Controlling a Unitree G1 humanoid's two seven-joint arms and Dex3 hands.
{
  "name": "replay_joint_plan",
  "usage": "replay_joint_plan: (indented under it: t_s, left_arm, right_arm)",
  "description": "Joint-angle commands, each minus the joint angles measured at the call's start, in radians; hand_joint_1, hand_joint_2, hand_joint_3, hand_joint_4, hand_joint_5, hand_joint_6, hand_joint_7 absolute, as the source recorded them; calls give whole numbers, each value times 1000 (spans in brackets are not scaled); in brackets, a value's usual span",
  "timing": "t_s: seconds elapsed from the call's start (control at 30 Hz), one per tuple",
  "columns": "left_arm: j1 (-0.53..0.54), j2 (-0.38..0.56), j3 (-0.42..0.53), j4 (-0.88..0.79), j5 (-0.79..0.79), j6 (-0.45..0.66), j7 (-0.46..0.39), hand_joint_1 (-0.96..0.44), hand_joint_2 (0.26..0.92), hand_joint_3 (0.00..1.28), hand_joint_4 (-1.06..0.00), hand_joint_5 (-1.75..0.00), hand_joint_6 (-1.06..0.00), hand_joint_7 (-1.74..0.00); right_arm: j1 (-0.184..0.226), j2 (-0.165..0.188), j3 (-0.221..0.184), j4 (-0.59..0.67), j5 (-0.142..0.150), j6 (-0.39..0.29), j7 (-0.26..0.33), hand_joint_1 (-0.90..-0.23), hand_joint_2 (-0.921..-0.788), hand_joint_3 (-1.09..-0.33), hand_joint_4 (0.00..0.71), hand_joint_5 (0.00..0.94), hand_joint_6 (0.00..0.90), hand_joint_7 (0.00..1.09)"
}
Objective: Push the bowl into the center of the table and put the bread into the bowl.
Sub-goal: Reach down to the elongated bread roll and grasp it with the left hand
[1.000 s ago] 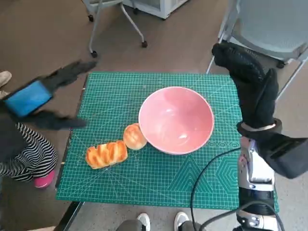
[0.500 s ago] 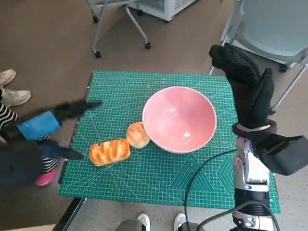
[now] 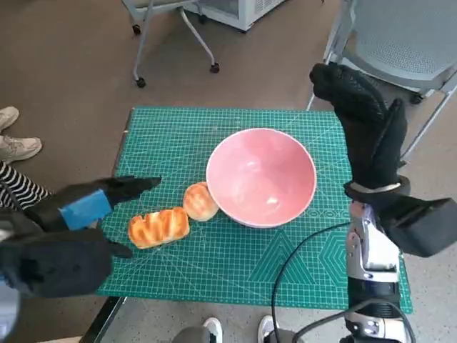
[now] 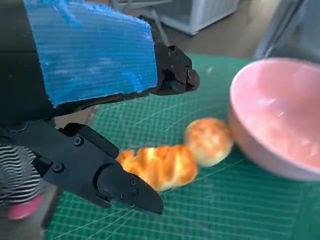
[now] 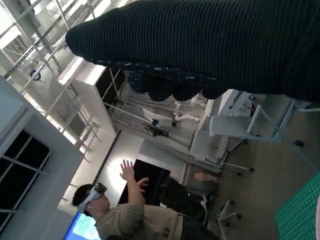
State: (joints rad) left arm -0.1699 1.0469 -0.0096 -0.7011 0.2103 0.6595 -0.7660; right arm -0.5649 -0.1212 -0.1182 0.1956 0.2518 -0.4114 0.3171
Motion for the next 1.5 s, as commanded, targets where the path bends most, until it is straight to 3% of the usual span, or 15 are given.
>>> replay_joint_plan:
  t_s: [0.03, 0.87, 1.07, 1.2, 1.33, 1.37, 1.47, 1.5]
  left_arm:
    - [11, 3, -57, -16, 57, 29, 10, -446, 777, 10, -198, 0, -270, -22]
    - [-43, -142, -266, 180, 210, 6, 65, -384, 794, 5, -234, -13, -290, -18]
    - [-49, -192, -303, 235, 267, -9, 102, -372, 805, 7, -277, -27, -330, -36]
    - [-47, -218, -311, 253, 301, -16, 127, -342, 814, 8, -370, -66, -399, -70]
    - [-31, -242, -304, 264, 326, -43, 166, -266, 824, 8, -586, -164, -540, -147]
    - [-27, -248, -301, 267, 331, -51, 175, -232, 827, 6, -648, -244, -570, -211]
    - [-4, -267, -285, 288, 334, -103, 229, -152, 845, 4, -680, -634, -552, -537]
    - [5, -274, -278, 301, 333, -129, 254, -47, 855, 21, -686, -746, -559, -589]
  right_arm:
    - [13, 5, 1, 12, 13, 12, 10, -678, -921, -677, 182, 5, -1, 644]
    - [18, 5, -1, 21, 15, 1, 7, -686, -921, -672, 184, 5, -1, 638]
    - [21, 6, -1, 16, 18, 1, 7, -689, -921, -670, 185, 4, -1, 635]
    - [21, 7, -1, 15, 20, 3, 8, -694, -921, -668, 186, 5, -1, 636]
    - [22, 7, -1, 15, 21, 1, 9, -695, -921, -667, 186, 5, -1, 636]
    - [23, 7, -1, 15, 21, 1, 9, -695, -921, -667, 187, 5, -1, 636]
    - [24, 8, -2, 14, 23, 1, 10, -694, -921, -666, 187, 5, 0, 636]
    - [24, 8, -2, 14, 24, 1, 11, -694, -921, -666, 187, 5, 0, 636]
